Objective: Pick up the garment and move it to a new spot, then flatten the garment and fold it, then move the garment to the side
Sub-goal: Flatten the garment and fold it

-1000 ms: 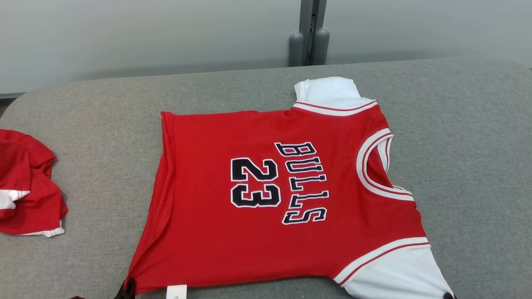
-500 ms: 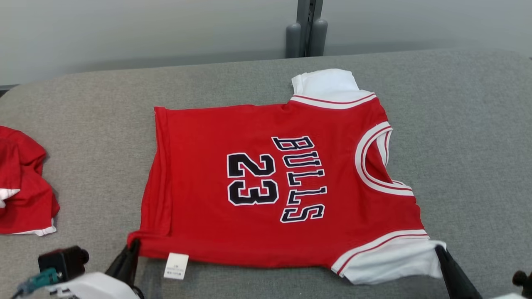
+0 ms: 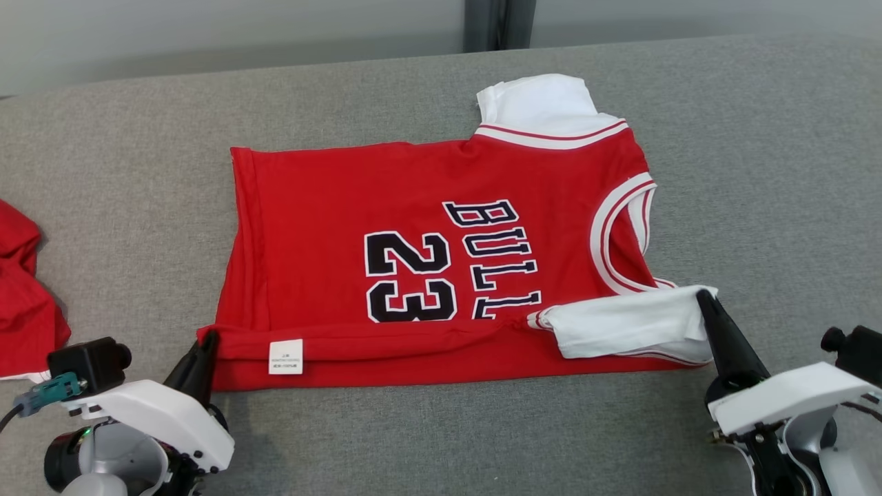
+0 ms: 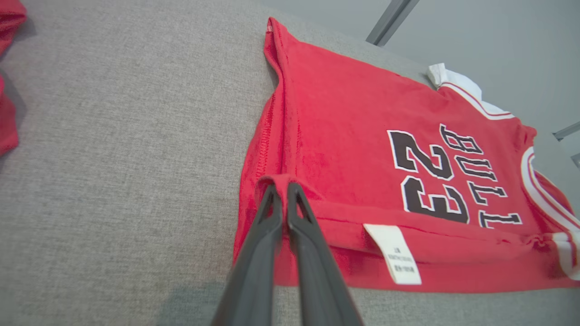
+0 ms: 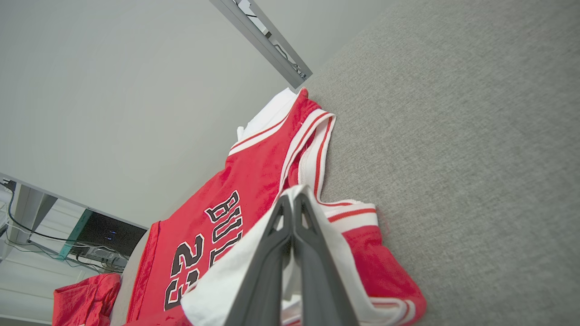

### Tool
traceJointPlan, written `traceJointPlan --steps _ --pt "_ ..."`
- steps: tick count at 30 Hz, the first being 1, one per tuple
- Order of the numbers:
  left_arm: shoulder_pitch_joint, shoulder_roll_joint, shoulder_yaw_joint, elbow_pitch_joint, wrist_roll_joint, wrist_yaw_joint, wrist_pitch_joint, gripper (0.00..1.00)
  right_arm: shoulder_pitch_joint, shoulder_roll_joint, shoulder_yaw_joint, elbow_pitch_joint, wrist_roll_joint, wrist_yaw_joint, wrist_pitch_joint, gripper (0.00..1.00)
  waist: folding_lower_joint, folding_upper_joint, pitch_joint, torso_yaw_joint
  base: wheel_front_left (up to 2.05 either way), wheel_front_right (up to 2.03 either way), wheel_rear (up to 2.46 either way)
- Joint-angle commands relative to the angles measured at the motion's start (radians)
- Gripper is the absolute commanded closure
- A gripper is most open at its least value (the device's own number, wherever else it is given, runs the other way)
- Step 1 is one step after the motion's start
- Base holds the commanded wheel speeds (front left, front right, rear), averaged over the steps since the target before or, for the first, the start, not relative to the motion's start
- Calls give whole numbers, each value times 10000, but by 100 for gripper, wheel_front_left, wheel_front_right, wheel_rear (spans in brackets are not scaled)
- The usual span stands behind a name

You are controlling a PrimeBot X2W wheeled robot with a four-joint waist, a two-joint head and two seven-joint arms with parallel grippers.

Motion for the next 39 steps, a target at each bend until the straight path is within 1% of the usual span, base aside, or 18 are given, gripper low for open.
traceJointPlan --steps 1,3,4,5,6,7,9,11,15,18,22,26,29,34,39 --pt "-233 -58 -15 152 -71 -123 -30 100 -261 -79 23 193 8 5 -92 100 0 -1 85 69 0 0 0" --pt "-412 -139 -119 375 -164 -293 35 100 -548 -93 81 487 154 5 -140 100 0 -1 162 132 0 0 0" --pt "-511 -188 -107 440 -174 -359 -89 78 -694 -89 91 586 257 5 -193 100 0 -1 210 159 0 0 0" --pt "-580 -209 -126 511 -106 -423 -196 52 -814 -102 97 649 339 5 -251 70 0 -1 237 186 0 0 0" --pt "-628 -269 -127 568 -70 -467 -337 0 -910 -99 107 676 471 5 -330 53 0 -1 271 216 0 0 0" --pt "-682 -322 -119 619 -4 -508 -515 0 -986 -97 116 690 603 5 -398 0 0 -1 302 244 0 0 0" --pt "-784 -307 -157 689 321 -470 -949 0 -1119 -184 177 639 715 5 -585 0 0 -1 351 274 0 0 0" --pt "-884 -462 -151 689 546 -446 -1439 0 -1232 -292 284 548 716 5 -832 0 0 -1 391 291 0 0 0" --pt "-853 -711 -67 663 1014 -301 -2578 0 -1311 -682 557 231 77 5 -1712 0 0 -1 372 302 0 0 0" --pt "-806 -885 -17 687 1419 -199 -3555 0 -1200 -1063 750 39 -1069 5 -2637 0 0 -1 239 313 0 0 0" --pt "-762 -1116 25 735 1927 -191 -4402 0 -978 -1266 706 -271 -2721 5 -3270 0 0 -1 -33 317 0 0 0" --pt "-535 -1271 126 696 2675 -222 -4642 0 -524 -1258 547 -694 -4290 5 -3456 0 0 -1 -342 320 0 0 0" --pt "-320 -1348 305 535 3376 -260 -4668 0 -57 -1130 418 -890 -5034 5 -3495 0 0 -1 -582 321 0 0 0" --pt "232 -1547 485 639 3979 -516 -4665 0 556 -896 332 -938 -5500 5 -3523 0 0 -1 -870 292 0 0 0" --pt "672 -1781 717 903 4271 -845 -4668 0 935 -722 390 -856 -5684 5 -3525 0 0 -1 -1032 250 0 0 0"
